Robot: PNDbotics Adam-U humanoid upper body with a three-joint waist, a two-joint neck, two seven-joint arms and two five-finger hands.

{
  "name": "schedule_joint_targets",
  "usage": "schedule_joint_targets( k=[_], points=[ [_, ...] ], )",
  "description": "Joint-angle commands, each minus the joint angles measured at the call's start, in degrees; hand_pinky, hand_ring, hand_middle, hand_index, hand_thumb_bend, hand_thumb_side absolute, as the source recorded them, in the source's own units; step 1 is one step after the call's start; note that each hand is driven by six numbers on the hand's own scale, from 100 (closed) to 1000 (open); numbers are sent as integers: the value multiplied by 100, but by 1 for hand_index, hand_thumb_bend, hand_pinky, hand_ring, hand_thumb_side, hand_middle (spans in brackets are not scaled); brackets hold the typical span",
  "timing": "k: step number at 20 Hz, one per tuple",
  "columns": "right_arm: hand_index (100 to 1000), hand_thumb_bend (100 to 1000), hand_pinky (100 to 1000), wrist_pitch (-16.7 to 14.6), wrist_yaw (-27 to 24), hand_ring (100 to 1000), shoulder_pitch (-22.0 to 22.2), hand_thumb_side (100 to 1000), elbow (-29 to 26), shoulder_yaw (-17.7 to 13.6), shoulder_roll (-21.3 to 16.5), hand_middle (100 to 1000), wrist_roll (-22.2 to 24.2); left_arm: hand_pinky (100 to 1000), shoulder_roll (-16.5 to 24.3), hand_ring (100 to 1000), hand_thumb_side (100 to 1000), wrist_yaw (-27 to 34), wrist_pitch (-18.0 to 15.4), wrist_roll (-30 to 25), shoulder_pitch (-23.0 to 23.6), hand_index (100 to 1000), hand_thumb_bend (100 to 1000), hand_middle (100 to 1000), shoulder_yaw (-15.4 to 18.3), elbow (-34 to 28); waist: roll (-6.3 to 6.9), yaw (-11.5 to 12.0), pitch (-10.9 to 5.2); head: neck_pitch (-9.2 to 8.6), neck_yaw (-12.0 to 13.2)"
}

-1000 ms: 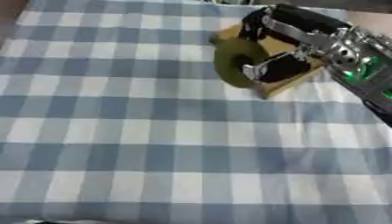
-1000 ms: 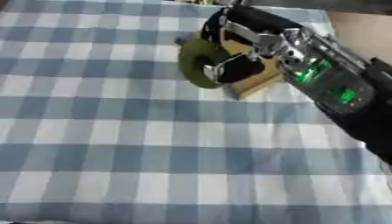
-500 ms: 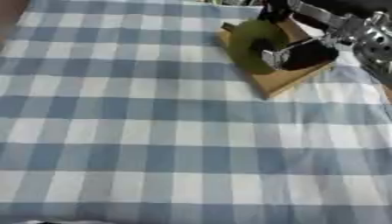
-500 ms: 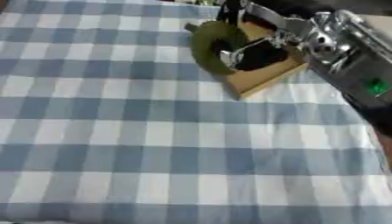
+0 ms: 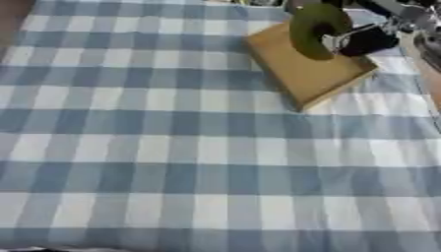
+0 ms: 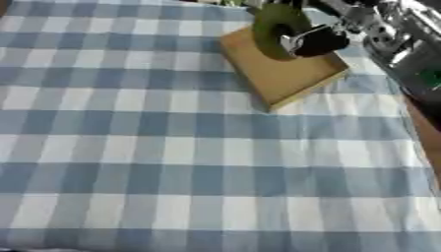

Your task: Pick up objects on the table and place them in the box.

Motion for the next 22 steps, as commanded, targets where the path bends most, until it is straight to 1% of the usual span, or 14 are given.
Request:
schedule_joint_targets(
  k=[1,4,9,12,15,18,19,20,21,22],
  points=[
    [691,100,736,-306,310,920,-252,262,708,-164,95,470,-123,585,146,599,484,-24,-9,5,-19,754,166,603,46,-83,35,-11,-113,-49,15],
    [690,100,738,-613,553,925,-419,259,1329,-209,346,469,-244,585,141,599,484,-26,-11,5,-23,753,165,603,47,-83,48,-2,-102,-45,9],
    [701,100,745,-969,981,938,-619,271,2337,-306,778,486,-363,584,131,599,486,-28,-15,8,-41,753,164,603,46,-83,54,20,-70,-48,-28],
    [711,100,751,-1166,1247,946,-674,284,2784,-363,959,501,-385,584,123,599,486,-27,-12,10,-53,753,165,603,45,-83,49,29,-59,-48,-42],
    [723,100,758,-1336,1428,958,-694,290,3079,-433,1080,517,-399,583,117,599,487,-26,-12,12,-55,753,165,604,48,-83,46,33,-51,-47,-45],
    [755,100,778,-1422,1577,990,-713,314,3250,-484,1140,568,-362,583,117,599,486,-26,-10,13,-61,753,166,603,47,-83,46,31,-51,-37,-47],
    [797,100,796,-1426,1637,1000,-722,334,3290,-506,1151,640,-341,584,117,599,486,-25,-11,13,-61,753,165,603,47,-83,47,31,-52,-36,-46],
    [832,100,807,-1410,1720,1000,-731,343,3314,-527,1154,690,-315,584,118,599,485,-26,-11,13,-59,753,166,603,48,-83,48,31,-54,-35,-44],
    [863,100,824,-1390,1803,1000,-736,340,3310,-547,1150,731,-290,584,120,599,484,-27,-12,14,-56,753,167,604,50,-83,50,30,-56,-33,-41],
    [868,100,830,-1364,1865,1000,-735,337,3269,-568,1133,741,-252,584,122,599,484,-28,-13,16,-53,753,167,604,51,-83,51,28,-57,-30,-38]
  ],
)
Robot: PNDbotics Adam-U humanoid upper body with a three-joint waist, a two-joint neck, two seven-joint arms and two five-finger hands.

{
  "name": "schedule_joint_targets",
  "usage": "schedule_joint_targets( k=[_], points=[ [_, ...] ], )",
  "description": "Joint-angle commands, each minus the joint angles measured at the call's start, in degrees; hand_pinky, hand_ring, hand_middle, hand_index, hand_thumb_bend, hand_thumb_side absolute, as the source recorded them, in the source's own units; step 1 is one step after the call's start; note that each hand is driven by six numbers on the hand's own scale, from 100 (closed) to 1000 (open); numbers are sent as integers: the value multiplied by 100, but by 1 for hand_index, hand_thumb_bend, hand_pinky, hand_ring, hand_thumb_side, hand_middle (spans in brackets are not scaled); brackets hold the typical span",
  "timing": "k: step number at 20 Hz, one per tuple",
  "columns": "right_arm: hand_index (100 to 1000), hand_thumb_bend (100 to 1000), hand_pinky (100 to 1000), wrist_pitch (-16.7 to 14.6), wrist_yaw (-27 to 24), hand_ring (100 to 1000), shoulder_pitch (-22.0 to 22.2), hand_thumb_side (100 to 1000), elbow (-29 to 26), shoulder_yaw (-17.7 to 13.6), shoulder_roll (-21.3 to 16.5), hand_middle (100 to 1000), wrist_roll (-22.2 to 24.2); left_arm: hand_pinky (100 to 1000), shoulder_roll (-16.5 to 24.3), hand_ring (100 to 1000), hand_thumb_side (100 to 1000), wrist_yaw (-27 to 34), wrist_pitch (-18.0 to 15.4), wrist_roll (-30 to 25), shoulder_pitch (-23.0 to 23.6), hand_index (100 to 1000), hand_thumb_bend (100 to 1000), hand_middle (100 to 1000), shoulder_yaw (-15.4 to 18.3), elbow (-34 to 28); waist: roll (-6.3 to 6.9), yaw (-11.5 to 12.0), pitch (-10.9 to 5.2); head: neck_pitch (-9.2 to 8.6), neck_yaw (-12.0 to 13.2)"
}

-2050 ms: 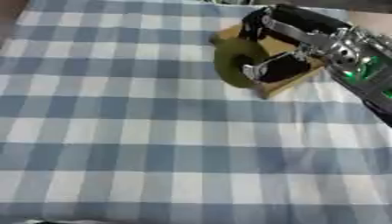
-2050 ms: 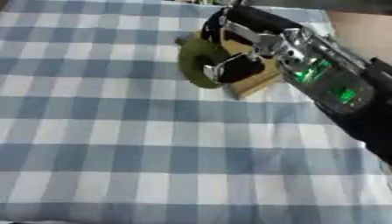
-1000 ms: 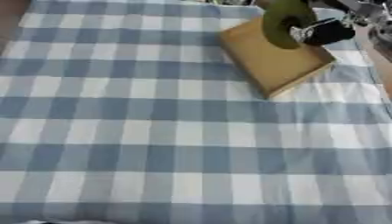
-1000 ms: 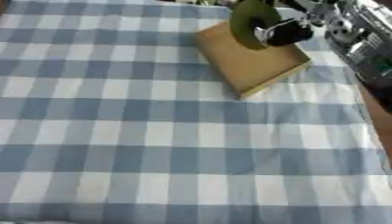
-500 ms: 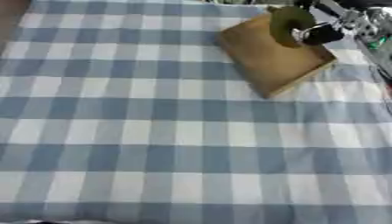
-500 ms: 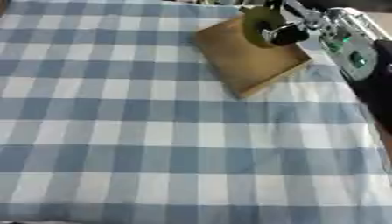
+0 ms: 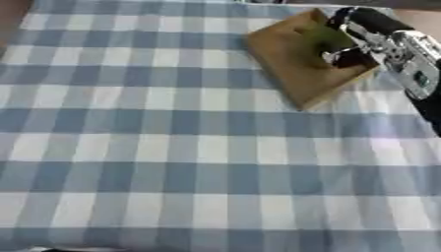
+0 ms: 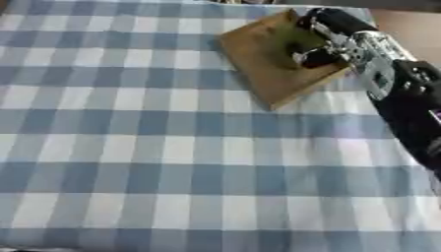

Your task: Pick up objects on the table and place them in the box.

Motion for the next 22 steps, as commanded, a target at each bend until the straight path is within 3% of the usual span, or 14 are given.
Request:
schedule_joint_targets(
  k=[1,10,18,22],
  points=[
    [880,100,847,56,214,1000,-97,321,-78,-108,-136,766,124,584,124,600,483,-27,-13,15,-35,754,167,604,52,-83,35,-8,-107,-27,-4],
    [921,100,892,600,-198,1000,23,241,-1450,-169,-669,807,615,585,145,600,478,-33,-14,16,-27,754,171,604,55,-83,33,-42,-139,-21,2],
    [940,100,917,701,-427,1000,152,200,-2340,-226,-1049,844,924,586,170,601,472,-33,-22,13,-21,754,176,604,57,-83,24,-58,-178,-13,11],
    [930,100,907,757,-547,1000,207,177,-2674,-276,-1146,818,1001,586,177,601,469,-32,-24,10,-19,754,175,604,58,-83,29,-57,-189,-20,5]
  ],
)
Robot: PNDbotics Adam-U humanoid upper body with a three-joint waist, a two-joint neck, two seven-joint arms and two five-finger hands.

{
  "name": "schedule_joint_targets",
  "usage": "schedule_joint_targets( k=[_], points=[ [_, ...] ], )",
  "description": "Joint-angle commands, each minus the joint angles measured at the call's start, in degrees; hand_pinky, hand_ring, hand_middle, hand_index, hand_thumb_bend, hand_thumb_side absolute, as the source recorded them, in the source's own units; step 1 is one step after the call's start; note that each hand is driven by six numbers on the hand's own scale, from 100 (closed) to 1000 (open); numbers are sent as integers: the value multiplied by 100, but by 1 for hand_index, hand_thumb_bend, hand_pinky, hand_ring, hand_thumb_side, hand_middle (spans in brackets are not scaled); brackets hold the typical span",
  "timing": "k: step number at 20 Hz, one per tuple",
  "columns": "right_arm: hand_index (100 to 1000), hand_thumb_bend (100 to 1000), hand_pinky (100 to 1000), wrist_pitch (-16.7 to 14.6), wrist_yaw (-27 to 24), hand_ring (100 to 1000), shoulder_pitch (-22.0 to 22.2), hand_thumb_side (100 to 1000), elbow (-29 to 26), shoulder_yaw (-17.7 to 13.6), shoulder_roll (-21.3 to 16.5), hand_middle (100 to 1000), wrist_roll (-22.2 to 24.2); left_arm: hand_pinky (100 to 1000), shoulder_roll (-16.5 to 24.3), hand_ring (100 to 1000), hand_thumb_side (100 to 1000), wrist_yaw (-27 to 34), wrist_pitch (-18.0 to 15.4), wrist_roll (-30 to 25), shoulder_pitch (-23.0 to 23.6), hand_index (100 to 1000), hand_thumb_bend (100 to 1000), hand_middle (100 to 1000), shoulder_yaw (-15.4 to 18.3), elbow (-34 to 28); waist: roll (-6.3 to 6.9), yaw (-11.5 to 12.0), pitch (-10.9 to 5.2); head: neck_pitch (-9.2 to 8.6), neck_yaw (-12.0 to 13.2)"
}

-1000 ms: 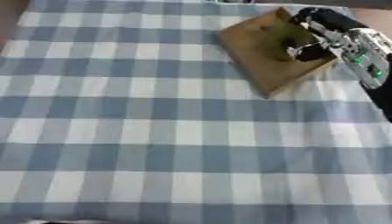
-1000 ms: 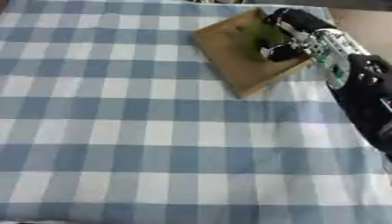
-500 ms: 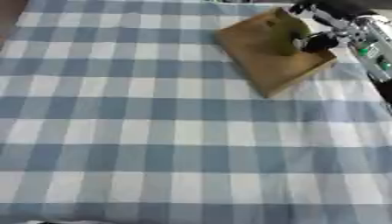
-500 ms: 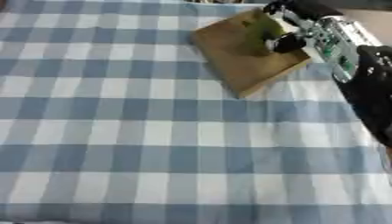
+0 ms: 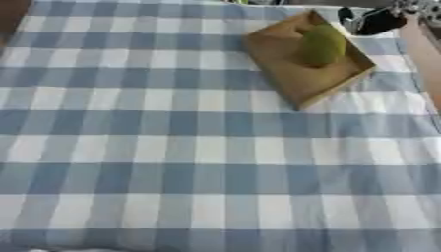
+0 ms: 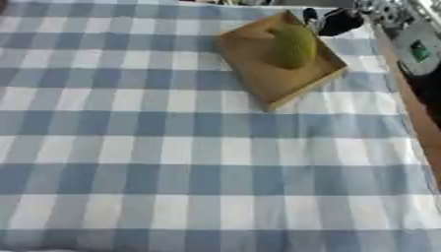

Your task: Pick up objects on the table and place them in the box.

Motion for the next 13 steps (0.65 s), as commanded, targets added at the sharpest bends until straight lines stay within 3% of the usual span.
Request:
schedule_joint_targets(
  k=[1,6,10,13],
  points=[
    [925,100,901,90,-216,1000,-35,169,-477,-153,-310,808,1,586,178,601,467,-25,-24,10,-21,754,176,604,59,-83,32,5,-138,-21,-2],
    [863,100,862,646,-791,1000,193,100,-1916,-520,-636,730,-455,586,189,602,463,-41,-43,35,-30,754,178,604,76,-83,40,5,-124,4,14],
    [832,100,842,1037,-1709,950,546,100,-3380,-937,-952,679,-1541,587,200,601,459,-61,-58,69,-20,754,182,604,97,-83,45,-15,-131,11,51],
    [831,100,844,951,-2318,902,770,100,-4017,-1116,-1156,697,-2231,588,202,601,457,-72,-60,79,-14,754,183,604,98,-83,50,-22,-144,8,68]
  ],
)
